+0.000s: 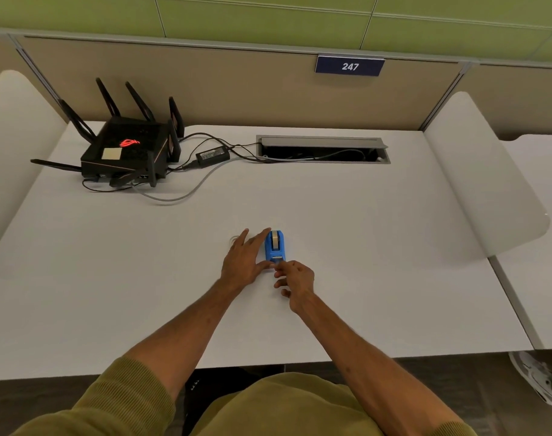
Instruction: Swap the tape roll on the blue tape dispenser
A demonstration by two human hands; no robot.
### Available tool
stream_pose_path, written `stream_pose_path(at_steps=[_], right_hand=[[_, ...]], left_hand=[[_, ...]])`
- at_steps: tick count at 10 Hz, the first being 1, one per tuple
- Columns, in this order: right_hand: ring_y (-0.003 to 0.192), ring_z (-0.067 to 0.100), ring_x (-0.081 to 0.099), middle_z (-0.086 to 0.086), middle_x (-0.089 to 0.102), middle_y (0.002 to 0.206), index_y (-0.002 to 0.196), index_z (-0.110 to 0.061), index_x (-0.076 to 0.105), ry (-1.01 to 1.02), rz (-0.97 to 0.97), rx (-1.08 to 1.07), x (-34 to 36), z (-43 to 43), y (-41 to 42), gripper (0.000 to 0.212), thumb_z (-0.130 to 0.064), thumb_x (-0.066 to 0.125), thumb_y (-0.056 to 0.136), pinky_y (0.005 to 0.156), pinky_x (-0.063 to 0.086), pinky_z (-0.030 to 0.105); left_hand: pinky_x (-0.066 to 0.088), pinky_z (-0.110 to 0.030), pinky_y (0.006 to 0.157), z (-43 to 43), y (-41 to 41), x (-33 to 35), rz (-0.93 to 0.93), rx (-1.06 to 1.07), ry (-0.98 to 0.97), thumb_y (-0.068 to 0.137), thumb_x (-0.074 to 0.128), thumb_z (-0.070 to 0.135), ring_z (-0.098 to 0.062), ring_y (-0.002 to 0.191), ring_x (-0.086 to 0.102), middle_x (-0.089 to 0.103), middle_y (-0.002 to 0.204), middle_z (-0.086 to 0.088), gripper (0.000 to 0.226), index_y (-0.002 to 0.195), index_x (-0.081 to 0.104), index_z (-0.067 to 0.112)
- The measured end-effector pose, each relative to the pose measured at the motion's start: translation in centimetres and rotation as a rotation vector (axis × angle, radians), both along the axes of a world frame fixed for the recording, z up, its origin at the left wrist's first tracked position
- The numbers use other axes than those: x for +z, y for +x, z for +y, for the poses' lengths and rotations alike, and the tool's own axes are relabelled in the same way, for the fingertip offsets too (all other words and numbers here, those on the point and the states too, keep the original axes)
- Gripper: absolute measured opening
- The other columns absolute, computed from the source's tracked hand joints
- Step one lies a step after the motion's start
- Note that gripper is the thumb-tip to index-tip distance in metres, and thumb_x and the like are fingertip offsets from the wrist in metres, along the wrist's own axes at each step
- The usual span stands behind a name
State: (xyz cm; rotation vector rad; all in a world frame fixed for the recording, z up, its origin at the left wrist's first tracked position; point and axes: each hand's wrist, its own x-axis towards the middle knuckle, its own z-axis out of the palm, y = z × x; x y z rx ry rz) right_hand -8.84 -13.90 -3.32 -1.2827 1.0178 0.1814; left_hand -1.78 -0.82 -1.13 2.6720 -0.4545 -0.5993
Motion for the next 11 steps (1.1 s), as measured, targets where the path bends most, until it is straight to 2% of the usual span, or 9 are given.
stream_pose_path(at_steps=[2,3,4,5,6,7,8,10,11], right_hand=[[0.054,0.022,0.058,0.019,0.074,0.086,0.108,0.005,0.075,-0.044,-0.009,0.028,-0.2,0.1,0.5,0.018,-0.005,0.065,0.097,0.049,0.044,0.026],[0.057,0.023,0.061,0.027,0.078,0.101,0.112,0.003,0.075,-0.061,-0.019,0.048,-0.1,0.1,0.7,0.018,-0.007,0.064,0.1,0.051,0.047,0.027],[0.062,0.028,0.066,0.027,0.079,0.104,0.113,0.001,0.074,-0.074,-0.039,0.074,-0.2,0.2,0.6,0.018,-0.009,0.064,0.101,0.052,0.05,0.028],[0.068,0.036,0.072,0.023,0.08,0.098,0.112,-0.002,0.074,-0.17,-0.043,0.138,0.0,0.3,0.3,0.018,-0.013,0.064,0.103,0.058,0.06,0.035],[0.079,0.043,0.079,0.017,0.082,0.092,0.109,-0.006,0.075,-0.329,-0.044,0.246,0.0,-0.1,0.0,0.017,-0.019,0.066,0.103,0.074,0.068,0.048],[0.08,0.039,0.081,0.013,0.082,0.09,0.106,-0.008,0.075,-0.404,-0.035,0.313,0.5,-0.3,-0.2,0.018,-0.024,0.068,0.103,0.075,0.069,0.05],[0.069,0.032,0.076,0.013,0.082,0.091,0.104,-0.008,0.074,-0.448,-0.01,0.354,0.7,-0.8,-0.3,0.02,-0.027,0.07,0.101,0.075,0.069,0.049],[0.087,0.019,0.072,-0.001,0.077,0.098,0.107,-0.02,0.069,-0.957,-0.048,0.614,1.8,-2.7,-0.6,0.015,-0.016,0.059,0.096,0.08,0.064,0.039],[0.099,0.017,0.07,-0.004,0.071,0.116,0.121,-0.021,0.064,-1.139,-0.136,0.69,2.4,-3.8,0.0,0.029,-0.009,0.054,0.097,0.083,0.06,0.036]], left_hand=[[0.028,-0.044,0.132,0.3,0.0,-0.5,-0.009,-0.031,-0.011,0.093,0.068,0.054,-0.022,0.166,0.007,0.026,0.173,0.008,0.097,0.167,0.009,0.034],[0.024,-0.044,0.133,0.2,-0.1,-0.8,-0.015,-0.039,0.005,0.093,0.07,0.052,-0.022,0.166,0.007,0.024,0.174,0.007,0.1,0.167,0.007,0.032],[0.022,-0.043,0.134,0.2,-0.1,-0.9,-0.038,-0.05,-0.001,0.094,0.069,0.051,-0.022,0.165,0.008,0.024,0.173,0.007,0.099,0.168,0.007,0.031],[0.022,-0.042,0.134,0.2,-0.3,-1.0,-0.046,-0.048,-0.026,0.095,0.069,0.05,-0.022,0.165,0.009,0.025,0.173,0.008,0.098,0.168,0.007,0.03],[0.021,-0.043,0.134,0.3,-0.3,-1.1,-0.04,-0.055,-0.044,0.095,0.068,0.051,-0.023,0.165,0.009,0.024,0.173,0.007,0.097,0.168,0.007,0.029],[0.02,-0.045,0.134,0.5,-0.5,-1.1,-0.033,-0.064,-0.066,0.098,0.066,0.047,-0.025,0.165,0.008,0.023,0.174,0.005,0.095,0.168,0.005,0.028],[0.019,-0.047,0.134,0.6,-0.6,-1.2,-0.042,-0.08,-0.075,0.1,0.063,0.032,-0.025,0.165,0.008,0.021,0.174,0.003,0.091,0.168,0.002,0.028],[0.015,-0.041,0.135,1.0,-0.5,-1.2,-0.076,-0.148,-0.11,0.099,0.046,-0.001,-0.023,0.166,0.006,0.009,0.177,0.001,0.083,0.168,0.002,0.015],[0.01,-0.037,0.136,0.8,-0.7,-1.3,-0.143,-0.115,-0.108,0.104,0.04,0.0,-0.02,0.166,0.001,0.001,0.177,0.0,0.075,0.167,0.001,0.011]])
